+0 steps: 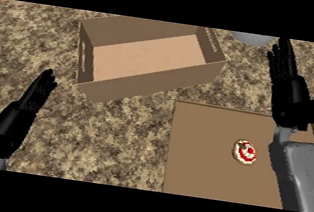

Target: Pick the cupcake from the tray and place it in the cardboard box

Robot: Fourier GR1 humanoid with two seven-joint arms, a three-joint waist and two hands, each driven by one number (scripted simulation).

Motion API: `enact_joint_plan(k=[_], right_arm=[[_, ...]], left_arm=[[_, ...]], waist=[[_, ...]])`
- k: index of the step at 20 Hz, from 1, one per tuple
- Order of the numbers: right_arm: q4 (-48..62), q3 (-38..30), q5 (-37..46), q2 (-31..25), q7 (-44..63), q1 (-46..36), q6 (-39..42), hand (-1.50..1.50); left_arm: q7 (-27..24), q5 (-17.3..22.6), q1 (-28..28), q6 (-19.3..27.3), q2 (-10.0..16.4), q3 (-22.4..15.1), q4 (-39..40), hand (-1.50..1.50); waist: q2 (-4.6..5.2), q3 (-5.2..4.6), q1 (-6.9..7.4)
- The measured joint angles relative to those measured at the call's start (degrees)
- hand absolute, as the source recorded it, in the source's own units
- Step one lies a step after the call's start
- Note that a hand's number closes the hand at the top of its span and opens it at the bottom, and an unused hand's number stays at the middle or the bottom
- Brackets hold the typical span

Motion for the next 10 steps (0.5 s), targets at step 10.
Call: enact_joint_plan(k=[10], right_arm=[[-4.2,6.5,10.7,-12.6,-0.7,11.8,8.1,-1.50]], left_arm=[[7.8,-7.3,-0.5,8.1,6.8,7.2,7.5,0.00]], waist=[[-0.95,-0.04,-1.96]])
